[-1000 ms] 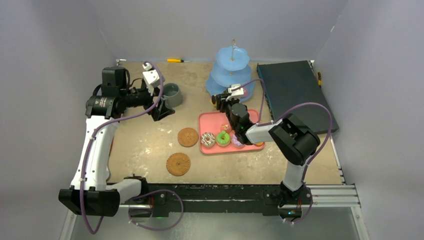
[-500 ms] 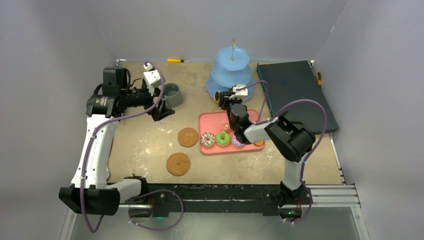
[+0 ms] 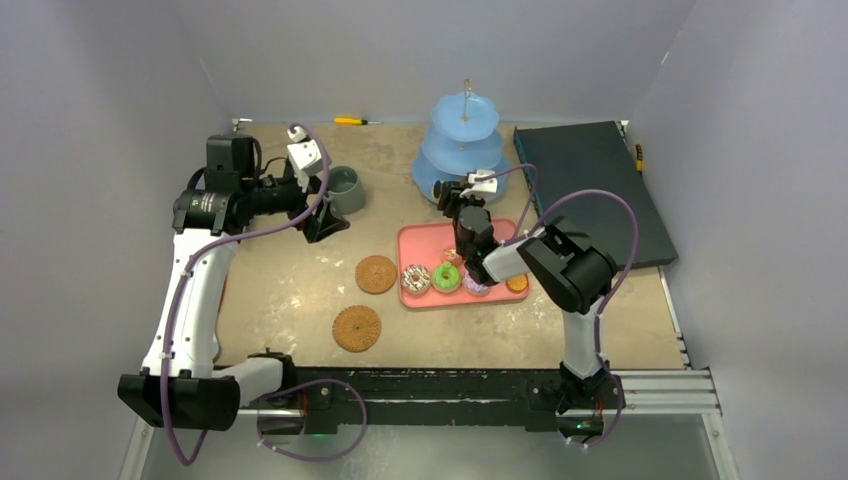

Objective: Serve the afternoon tea

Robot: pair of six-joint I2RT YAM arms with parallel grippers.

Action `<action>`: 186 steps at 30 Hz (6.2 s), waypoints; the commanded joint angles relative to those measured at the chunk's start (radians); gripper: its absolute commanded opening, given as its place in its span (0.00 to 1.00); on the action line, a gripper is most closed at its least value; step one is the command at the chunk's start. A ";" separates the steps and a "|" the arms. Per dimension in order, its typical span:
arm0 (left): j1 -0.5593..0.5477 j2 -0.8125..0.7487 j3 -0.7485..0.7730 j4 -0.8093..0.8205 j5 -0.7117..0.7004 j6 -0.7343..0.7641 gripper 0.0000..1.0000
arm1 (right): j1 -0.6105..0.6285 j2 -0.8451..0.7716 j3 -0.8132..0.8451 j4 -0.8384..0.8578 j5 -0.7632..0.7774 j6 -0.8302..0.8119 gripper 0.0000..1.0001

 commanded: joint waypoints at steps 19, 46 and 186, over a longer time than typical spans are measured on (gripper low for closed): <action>0.004 0.001 0.019 -0.003 0.019 0.012 0.90 | 0.010 -0.121 -0.065 0.072 -0.023 0.036 0.70; 0.004 0.004 0.020 -0.013 0.029 0.007 0.90 | 0.443 -0.733 -0.487 -0.334 0.126 0.084 0.69; 0.003 0.023 0.053 -0.033 0.024 0.014 0.89 | -0.320 -0.199 0.125 -0.094 -0.368 -0.136 0.64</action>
